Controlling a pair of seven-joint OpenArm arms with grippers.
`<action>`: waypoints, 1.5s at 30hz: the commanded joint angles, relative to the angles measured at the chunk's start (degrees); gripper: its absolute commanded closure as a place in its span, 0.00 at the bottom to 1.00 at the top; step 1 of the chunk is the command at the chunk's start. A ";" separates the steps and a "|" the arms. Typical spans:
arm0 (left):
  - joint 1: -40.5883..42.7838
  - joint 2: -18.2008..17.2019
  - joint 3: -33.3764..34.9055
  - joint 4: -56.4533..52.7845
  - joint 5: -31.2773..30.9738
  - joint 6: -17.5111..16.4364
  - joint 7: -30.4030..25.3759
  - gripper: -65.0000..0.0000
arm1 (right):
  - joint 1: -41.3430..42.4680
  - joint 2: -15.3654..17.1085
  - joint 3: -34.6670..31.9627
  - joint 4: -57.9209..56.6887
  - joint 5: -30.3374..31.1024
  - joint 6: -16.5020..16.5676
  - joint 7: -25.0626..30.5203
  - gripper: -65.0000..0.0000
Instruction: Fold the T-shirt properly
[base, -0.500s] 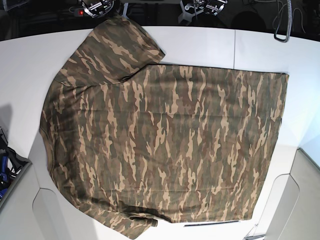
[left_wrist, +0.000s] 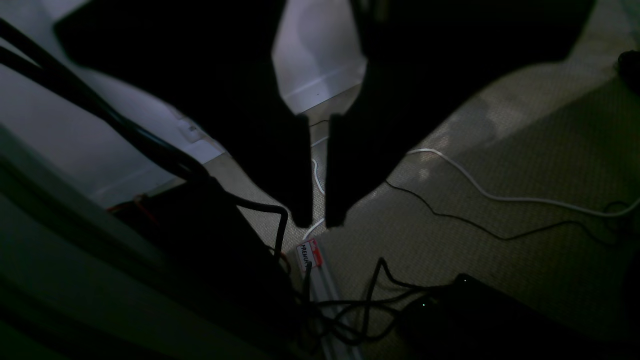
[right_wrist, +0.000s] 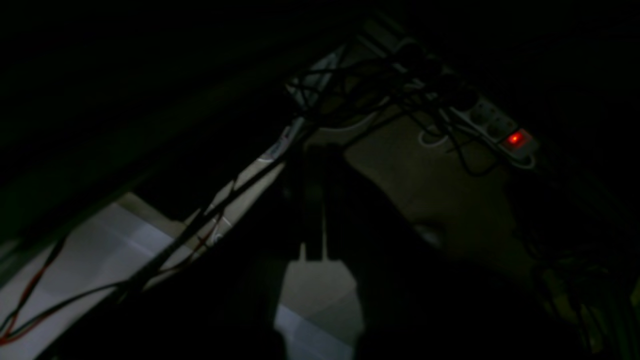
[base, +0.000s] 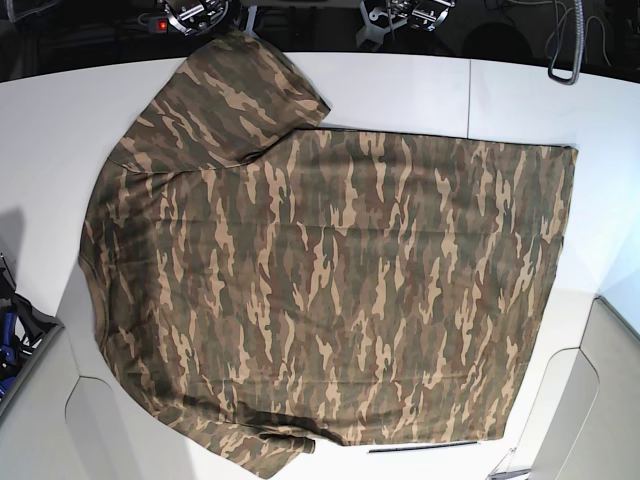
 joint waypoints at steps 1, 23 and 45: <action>-0.13 0.15 0.07 0.35 -0.26 -0.83 -0.22 0.91 | 0.26 0.11 -0.02 0.52 0.42 0.68 -0.09 1.00; 4.57 -3.13 0.07 0.87 -3.78 -12.20 0.44 0.91 | -5.29 2.25 -0.02 0.74 0.42 4.90 -0.15 1.00; 31.30 -14.38 -1.07 42.71 -9.11 -17.21 2.99 0.91 | -34.01 20.94 0.00 41.20 13.73 10.82 -0.15 1.00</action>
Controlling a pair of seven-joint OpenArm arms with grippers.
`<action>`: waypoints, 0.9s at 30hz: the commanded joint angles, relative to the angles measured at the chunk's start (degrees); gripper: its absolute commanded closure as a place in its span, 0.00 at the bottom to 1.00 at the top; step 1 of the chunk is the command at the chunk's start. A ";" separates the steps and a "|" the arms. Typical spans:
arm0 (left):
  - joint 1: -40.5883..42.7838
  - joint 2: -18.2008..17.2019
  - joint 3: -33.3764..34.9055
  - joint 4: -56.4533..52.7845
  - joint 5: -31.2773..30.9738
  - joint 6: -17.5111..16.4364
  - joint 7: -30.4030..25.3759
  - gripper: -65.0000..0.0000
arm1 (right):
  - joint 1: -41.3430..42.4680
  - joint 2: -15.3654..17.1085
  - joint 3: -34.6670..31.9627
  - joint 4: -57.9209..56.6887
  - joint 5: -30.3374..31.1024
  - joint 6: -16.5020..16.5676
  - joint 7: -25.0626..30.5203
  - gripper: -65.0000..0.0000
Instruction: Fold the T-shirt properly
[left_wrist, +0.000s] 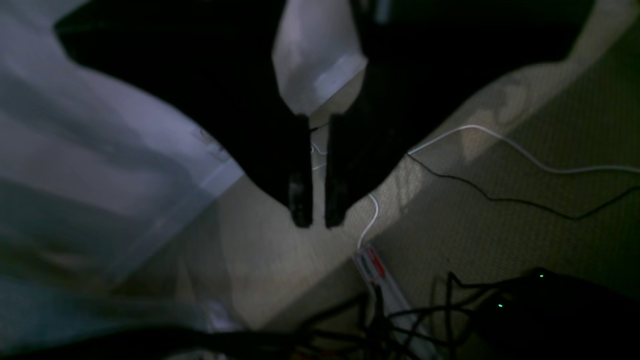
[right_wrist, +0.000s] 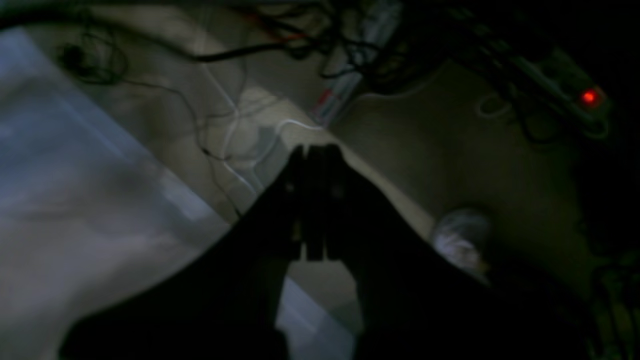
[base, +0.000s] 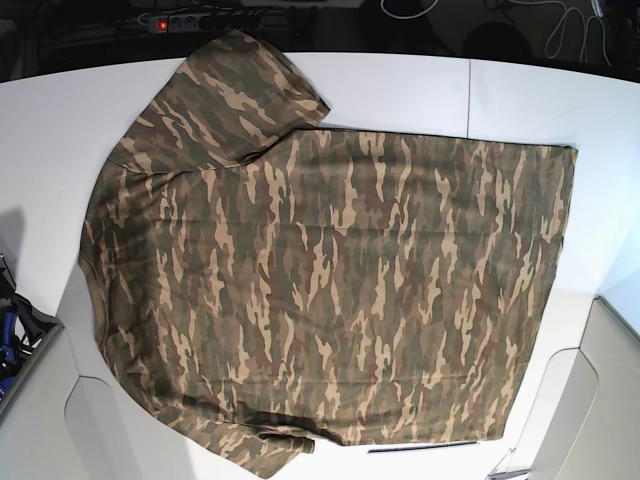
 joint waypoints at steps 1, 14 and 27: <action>1.79 -0.37 -0.79 2.27 -1.07 -0.80 0.59 0.91 | -2.01 1.27 0.17 2.67 0.72 0.68 0.50 1.00; 14.43 -0.33 -17.44 25.77 -4.59 -0.80 3.98 0.91 | -17.05 4.98 6.82 30.58 4.20 1.33 -10.73 1.00; 16.55 -0.31 -35.95 42.60 -28.24 -0.80 25.59 0.89 | -17.53 4.52 20.52 52.22 24.72 2.99 -22.34 1.00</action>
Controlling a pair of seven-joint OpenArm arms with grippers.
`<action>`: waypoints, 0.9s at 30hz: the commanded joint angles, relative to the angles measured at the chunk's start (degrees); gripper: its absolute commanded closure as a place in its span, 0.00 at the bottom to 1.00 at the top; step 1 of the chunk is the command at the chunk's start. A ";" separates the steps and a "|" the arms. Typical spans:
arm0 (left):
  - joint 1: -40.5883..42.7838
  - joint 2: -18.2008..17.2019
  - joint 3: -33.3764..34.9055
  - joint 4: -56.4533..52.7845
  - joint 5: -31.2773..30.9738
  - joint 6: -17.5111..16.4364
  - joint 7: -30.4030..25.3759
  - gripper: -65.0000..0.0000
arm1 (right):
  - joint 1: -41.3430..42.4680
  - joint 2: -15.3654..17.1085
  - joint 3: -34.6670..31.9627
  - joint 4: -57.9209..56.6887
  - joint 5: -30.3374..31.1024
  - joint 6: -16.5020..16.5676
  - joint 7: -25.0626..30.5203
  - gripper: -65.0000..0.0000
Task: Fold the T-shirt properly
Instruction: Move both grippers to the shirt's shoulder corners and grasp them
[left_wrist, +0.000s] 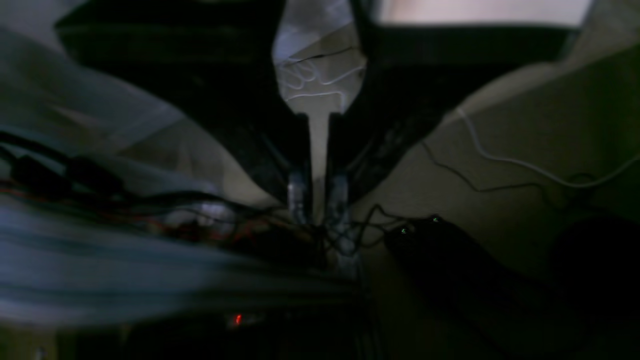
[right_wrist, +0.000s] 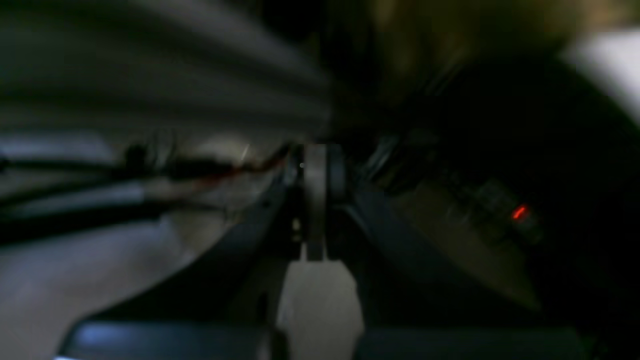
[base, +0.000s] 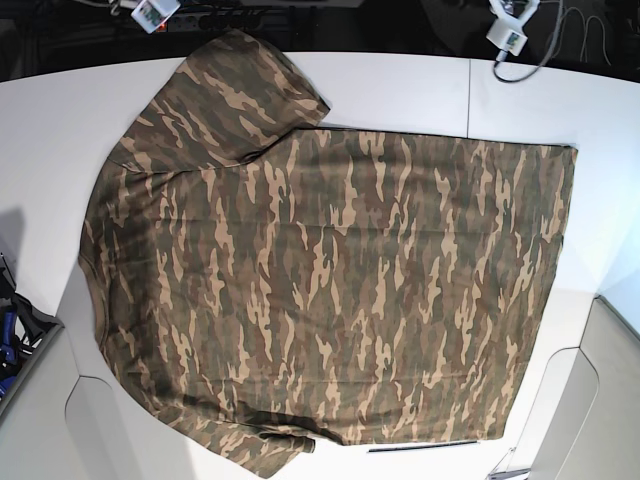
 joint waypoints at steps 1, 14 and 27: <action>0.83 -0.37 -1.75 1.46 -1.77 -0.71 0.39 0.86 | -0.44 0.13 1.40 1.95 1.77 0.39 0.59 1.00; 0.17 -0.37 -15.23 3.15 -12.55 -0.71 0.72 0.64 | 7.58 0.15 13.29 4.46 3.21 -10.75 -2.36 0.58; 0.15 -0.37 -15.43 3.08 -12.44 -0.71 -2.19 0.52 | 14.05 -4.20 13.29 -4.63 3.50 -13.09 -5.84 0.47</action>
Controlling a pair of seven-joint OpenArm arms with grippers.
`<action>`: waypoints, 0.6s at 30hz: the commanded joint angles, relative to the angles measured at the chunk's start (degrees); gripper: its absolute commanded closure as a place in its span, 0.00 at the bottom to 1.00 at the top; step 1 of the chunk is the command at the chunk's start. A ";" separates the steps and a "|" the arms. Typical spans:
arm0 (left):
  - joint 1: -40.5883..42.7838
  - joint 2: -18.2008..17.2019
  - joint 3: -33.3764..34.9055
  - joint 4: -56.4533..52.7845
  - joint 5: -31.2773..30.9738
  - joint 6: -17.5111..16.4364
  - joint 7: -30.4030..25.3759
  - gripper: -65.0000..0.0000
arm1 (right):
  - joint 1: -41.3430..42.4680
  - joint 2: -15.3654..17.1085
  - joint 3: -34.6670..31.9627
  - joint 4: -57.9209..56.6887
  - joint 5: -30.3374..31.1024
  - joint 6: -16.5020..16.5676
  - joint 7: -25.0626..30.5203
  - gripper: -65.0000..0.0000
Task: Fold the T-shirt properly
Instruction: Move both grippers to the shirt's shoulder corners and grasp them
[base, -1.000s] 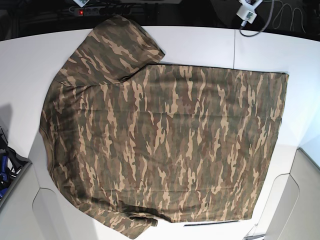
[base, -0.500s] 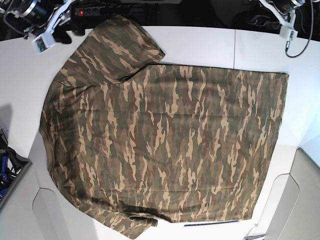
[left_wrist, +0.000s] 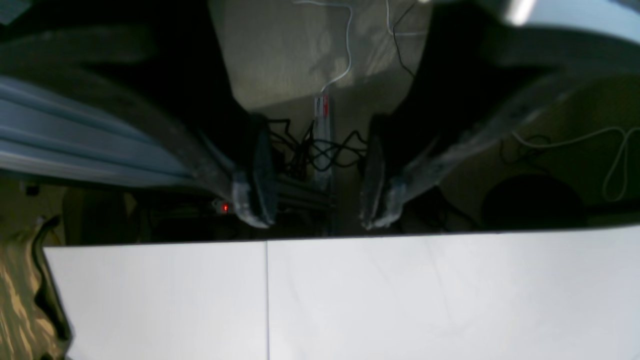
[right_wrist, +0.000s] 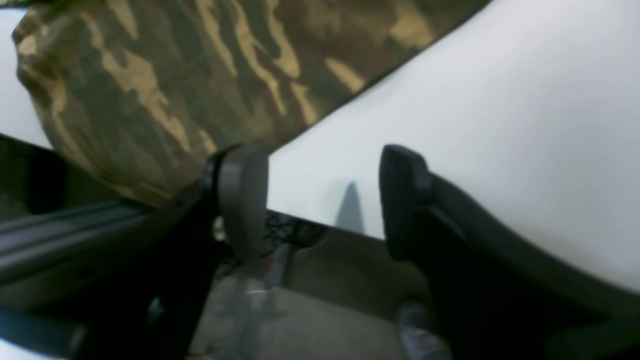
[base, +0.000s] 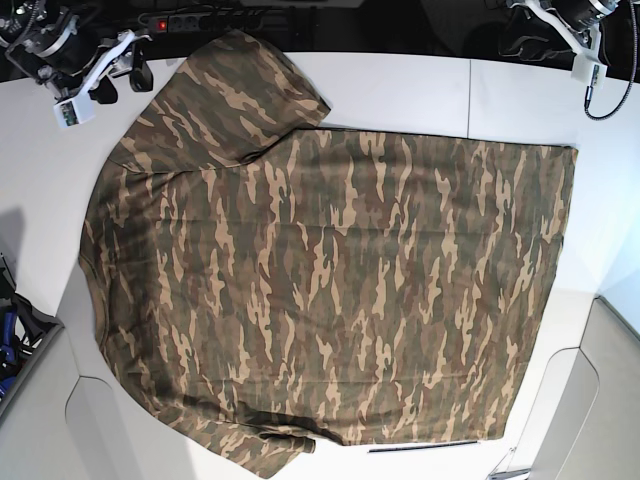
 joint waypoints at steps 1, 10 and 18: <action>0.63 -0.55 -0.48 0.74 -0.83 -0.71 -1.40 0.52 | 0.31 -0.55 0.39 0.31 0.63 0.74 0.68 0.47; -0.31 -0.55 -0.48 0.74 1.31 -0.71 -1.44 0.52 | 2.62 -7.74 0.37 -2.95 3.39 4.68 0.72 0.47; -0.33 -0.55 -0.48 0.74 1.29 -0.71 -1.42 0.51 | 6.27 -11.85 -1.07 -5.33 3.39 4.90 0.68 0.47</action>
